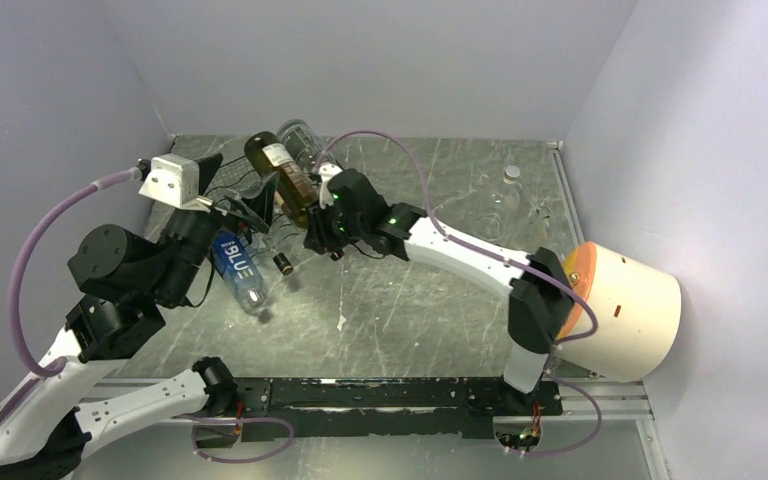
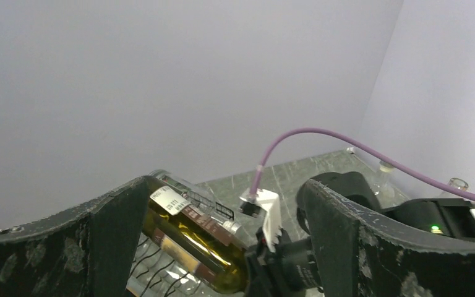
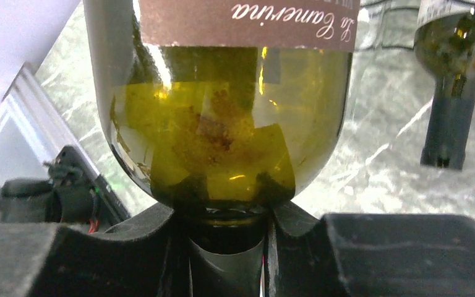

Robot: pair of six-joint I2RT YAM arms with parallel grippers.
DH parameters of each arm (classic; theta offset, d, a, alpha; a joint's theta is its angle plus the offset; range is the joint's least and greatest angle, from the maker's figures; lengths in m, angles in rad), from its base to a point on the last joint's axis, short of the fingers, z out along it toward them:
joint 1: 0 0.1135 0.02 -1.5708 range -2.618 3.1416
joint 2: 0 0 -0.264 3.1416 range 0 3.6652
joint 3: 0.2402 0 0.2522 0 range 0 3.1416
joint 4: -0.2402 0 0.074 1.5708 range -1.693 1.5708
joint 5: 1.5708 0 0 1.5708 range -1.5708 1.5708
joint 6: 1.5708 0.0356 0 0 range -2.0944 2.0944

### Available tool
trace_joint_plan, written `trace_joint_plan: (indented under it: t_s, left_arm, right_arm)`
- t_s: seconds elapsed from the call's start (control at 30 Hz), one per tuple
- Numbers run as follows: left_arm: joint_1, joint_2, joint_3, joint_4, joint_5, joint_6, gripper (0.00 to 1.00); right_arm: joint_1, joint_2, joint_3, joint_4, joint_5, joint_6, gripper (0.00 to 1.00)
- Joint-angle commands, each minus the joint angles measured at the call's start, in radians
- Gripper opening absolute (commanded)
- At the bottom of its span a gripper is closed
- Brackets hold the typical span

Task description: Put the wine bottle on the wine rack

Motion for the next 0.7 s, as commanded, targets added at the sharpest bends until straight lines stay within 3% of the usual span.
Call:
trace_joint_plan:
  t_s: [0.0,0.67]
  left_arm:
    - [-0.004,-0.007,-0.011,-0.049,-0.044,-0.012,0.98]
    - [-0.003,-0.015,-0.022,-0.094,-0.022,-0.042,0.98]
  right_arm:
    - [0.001,0.079,0.155,0.089,0.082,-0.034,0.00]
    - [-0.006,0.477,0.633,-0.248,0.193,-0.118,0.04]
